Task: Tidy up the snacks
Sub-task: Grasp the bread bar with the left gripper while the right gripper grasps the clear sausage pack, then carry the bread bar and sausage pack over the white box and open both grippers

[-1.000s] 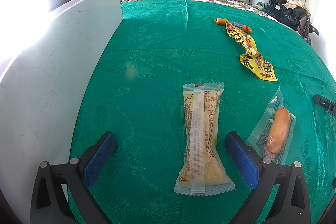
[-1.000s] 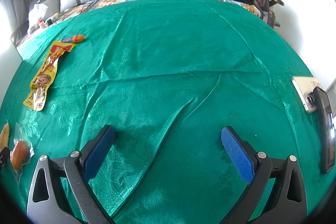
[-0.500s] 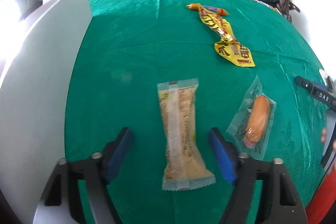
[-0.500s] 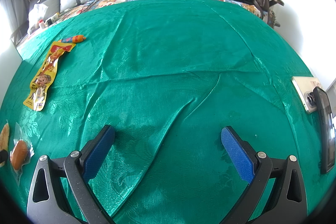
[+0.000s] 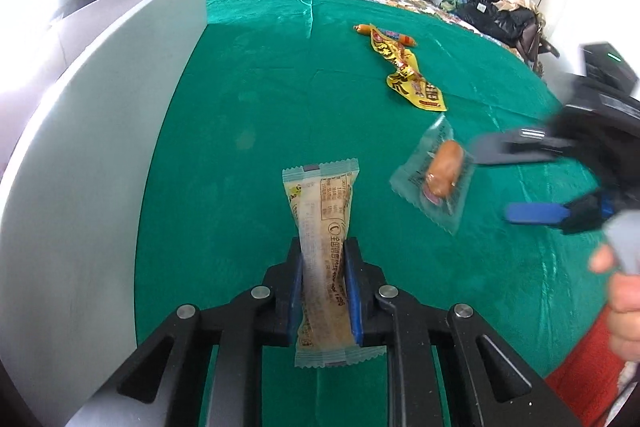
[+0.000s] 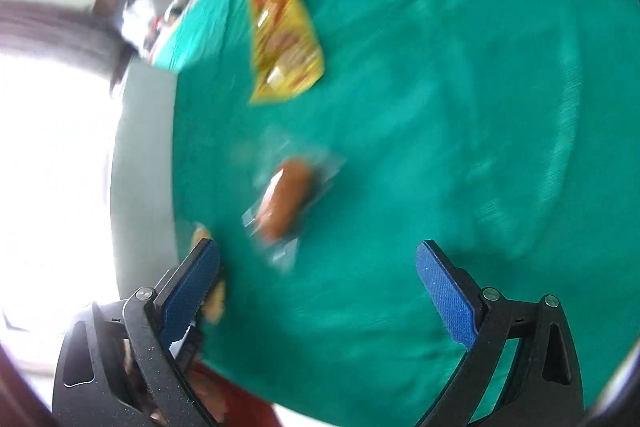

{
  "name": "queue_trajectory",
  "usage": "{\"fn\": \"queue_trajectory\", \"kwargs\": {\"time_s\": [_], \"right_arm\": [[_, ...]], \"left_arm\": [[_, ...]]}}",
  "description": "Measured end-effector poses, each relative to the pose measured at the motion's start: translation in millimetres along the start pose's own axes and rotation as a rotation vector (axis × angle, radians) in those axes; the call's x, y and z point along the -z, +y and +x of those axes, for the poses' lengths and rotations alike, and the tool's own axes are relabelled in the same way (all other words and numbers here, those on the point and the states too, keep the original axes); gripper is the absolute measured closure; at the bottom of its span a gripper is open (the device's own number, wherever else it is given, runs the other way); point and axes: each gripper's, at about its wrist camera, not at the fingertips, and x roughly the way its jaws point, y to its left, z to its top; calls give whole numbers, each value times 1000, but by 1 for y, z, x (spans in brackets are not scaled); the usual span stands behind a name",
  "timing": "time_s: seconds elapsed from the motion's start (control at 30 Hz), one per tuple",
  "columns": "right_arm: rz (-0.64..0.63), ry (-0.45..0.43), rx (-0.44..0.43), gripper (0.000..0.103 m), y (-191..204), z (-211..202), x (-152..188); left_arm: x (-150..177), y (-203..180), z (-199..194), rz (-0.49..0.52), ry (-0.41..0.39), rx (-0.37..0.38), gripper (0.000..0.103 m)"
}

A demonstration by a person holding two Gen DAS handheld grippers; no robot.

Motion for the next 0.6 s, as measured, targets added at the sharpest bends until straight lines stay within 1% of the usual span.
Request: {"fn": "queue_trajectory", "kwargs": {"time_s": [0.07, 0.1, 0.17, 0.2, 0.27, 0.3, 0.37, 0.43, 0.47, 0.5, 0.53, 0.57, 0.6], "right_arm": [[-36, -64, 117, 4, 26, 12, -2], [-55, -80, 143, 4, 36, 20, -4], [-121, -132, 248, 5, 56, 33, -4], [-158, -144, 300, 8, 65, 38, 0], [-269, -174, 394, 37, 76, 40, 8], [-310, -173, 395, 58, 77, 39, 13], [-330, -165, 369, 63, 70, 30, 19], [-277, -170, 243, 67, 56, 10, 24], [-266, -177, 222, 69, 52, 2, 28], [-256, -189, 194, 83, 49, -9, 31], [-237, -190, 144, 99, 46, -20, 33], [-218, -190, 99, 99, 46, -28, 34], [-211, -187, 84, 99, 47, -33, 36]], "left_arm": [[5, -1, -7, 2, -16, 0, 85], [9, 1, -11, 4, -23, -3, 85], [16, 4, -15, 2, -27, -1, 85], [19, 7, -17, 1, -24, -1, 85], [23, 11, -19, -5, -21, 4, 85], [23, 14, -20, -11, -23, 10, 85], [22, 17, -22, -21, -30, 29, 85], [20, 16, -27, -21, -43, 56, 85], [18, 15, -31, -20, -50, 71, 85], [16, 13, -35, -22, -56, 91, 85], [14, 12, -40, -26, -63, 113, 85], [11, 9, -46, -28, -77, 133, 85], [9, 7, -52, -25, -89, 143, 85]]}}
